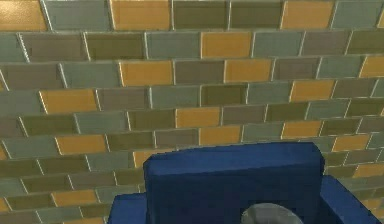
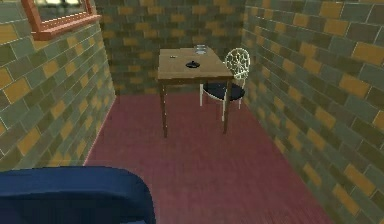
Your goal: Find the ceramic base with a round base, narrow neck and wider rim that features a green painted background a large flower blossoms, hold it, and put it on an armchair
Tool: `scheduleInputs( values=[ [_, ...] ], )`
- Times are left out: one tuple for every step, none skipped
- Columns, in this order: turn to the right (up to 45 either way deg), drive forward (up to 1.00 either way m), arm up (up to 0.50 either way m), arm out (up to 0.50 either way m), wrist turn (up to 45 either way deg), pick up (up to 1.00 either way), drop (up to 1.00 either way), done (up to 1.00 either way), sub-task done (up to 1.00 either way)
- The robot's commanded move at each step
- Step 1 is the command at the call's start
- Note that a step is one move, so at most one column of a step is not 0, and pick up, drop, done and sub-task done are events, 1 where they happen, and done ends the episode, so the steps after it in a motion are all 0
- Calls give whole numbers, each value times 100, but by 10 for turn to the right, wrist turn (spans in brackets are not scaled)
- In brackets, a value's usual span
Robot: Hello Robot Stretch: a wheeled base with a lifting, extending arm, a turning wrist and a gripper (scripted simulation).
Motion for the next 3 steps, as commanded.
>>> scheduleInputs(
  values=[
    [0, 0, 0, 0, 0, 0, 100, 0, 0],
    [0, 0, 10, 0, 0, 0, 0, 0, 0],
    [0, 0, 0, 0, 0, 0, 0, 100, 0]
  ],
)
